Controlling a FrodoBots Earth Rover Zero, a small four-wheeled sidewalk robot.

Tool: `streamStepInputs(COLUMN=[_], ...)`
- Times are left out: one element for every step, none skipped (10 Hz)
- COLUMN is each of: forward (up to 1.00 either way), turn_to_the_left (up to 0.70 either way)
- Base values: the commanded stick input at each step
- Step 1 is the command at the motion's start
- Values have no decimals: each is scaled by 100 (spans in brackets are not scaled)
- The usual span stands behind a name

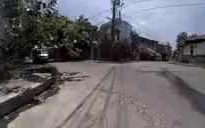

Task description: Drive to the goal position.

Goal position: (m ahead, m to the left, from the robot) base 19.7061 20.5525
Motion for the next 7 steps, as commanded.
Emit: streamStepInputs(forward=[100, 100, 100, 100, 100, 100, 100], turn_to_the_left=[3, 14, 29, 18, 1, 0, 0])
